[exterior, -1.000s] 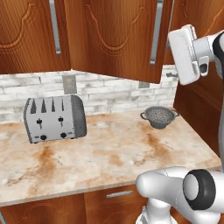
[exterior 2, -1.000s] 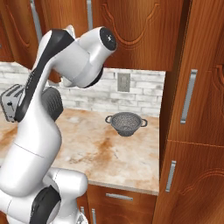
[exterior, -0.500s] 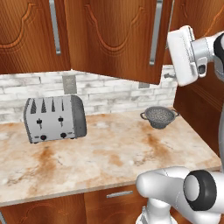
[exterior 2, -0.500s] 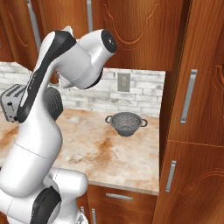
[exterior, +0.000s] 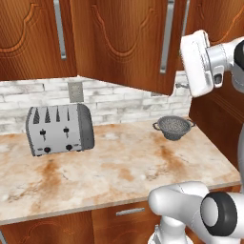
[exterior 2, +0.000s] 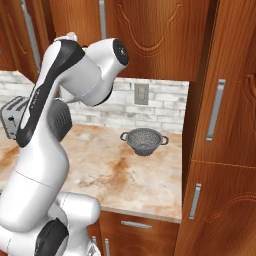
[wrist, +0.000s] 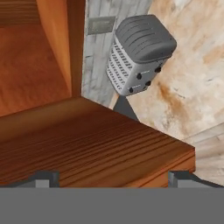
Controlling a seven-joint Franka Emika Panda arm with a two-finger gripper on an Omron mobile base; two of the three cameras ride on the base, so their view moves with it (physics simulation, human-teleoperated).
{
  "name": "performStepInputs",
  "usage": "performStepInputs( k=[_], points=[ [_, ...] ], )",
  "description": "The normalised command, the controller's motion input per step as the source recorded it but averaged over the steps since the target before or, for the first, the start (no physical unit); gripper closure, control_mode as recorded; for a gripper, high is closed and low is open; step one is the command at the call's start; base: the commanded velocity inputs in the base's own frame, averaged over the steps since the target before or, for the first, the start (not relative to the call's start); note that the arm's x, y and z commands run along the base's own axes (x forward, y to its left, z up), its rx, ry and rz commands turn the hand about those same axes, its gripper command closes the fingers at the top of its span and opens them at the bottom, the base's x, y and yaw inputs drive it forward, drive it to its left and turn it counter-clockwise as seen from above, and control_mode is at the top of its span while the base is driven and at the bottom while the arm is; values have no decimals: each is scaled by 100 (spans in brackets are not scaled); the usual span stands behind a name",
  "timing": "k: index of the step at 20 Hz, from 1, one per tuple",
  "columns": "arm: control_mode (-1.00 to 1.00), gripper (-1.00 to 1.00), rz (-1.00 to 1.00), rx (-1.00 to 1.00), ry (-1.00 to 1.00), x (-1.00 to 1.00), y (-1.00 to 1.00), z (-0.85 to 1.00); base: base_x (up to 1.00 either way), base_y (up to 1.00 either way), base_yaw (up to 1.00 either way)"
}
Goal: Pick the dish brush and dish brush from the cabinet and place them on the counter.
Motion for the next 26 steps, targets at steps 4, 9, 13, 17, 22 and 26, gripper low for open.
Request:
performStepInputs(
  k=[4,9,13,17,22,26],
  points=[
    [-100,-100,4,2,1,-21,43,-3,0,0,0],
    [-100,-100,3,1,0,-24,44,-5,0,0,0],
    [-100,-100,3,1,0,-24,43,-6,0,0,0],
    [-100,-100,3,1,1,-24,44,-7,0,0,0],
    [-100,-100,3,1,2,-21,45,-10,0,0,0],
    [-100,-100,2,1,3,-18,44,-13,0,0,0]
  ],
)
